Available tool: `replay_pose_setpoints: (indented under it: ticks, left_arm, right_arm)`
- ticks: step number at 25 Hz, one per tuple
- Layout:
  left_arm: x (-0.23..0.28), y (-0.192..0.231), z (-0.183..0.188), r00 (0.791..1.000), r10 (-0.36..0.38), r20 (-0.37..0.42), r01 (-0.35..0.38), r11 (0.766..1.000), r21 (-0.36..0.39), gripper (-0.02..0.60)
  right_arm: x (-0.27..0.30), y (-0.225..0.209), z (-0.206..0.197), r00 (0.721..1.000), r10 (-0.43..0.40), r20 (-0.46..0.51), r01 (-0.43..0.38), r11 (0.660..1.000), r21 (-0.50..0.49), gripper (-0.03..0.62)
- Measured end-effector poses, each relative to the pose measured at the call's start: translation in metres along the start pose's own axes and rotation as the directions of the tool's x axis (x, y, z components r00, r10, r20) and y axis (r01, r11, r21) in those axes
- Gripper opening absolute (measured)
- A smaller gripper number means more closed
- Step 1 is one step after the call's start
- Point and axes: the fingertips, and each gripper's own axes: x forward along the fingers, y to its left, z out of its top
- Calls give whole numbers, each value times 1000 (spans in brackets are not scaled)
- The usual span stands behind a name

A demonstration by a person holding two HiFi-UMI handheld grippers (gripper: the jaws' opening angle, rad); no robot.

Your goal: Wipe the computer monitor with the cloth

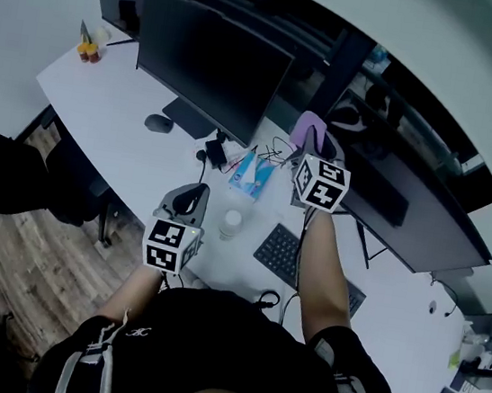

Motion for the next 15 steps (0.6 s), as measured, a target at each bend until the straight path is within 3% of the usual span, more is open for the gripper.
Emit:
replay_pose_setpoints:
  ticks: [15]
  left_arm:
    - [10, -25, 8, 997, -73, 9, 73, 997, 8, 14]
  right_arm:
    - [-22, 2, 83, 992, -16, 128, 32, 992, -120, 80]
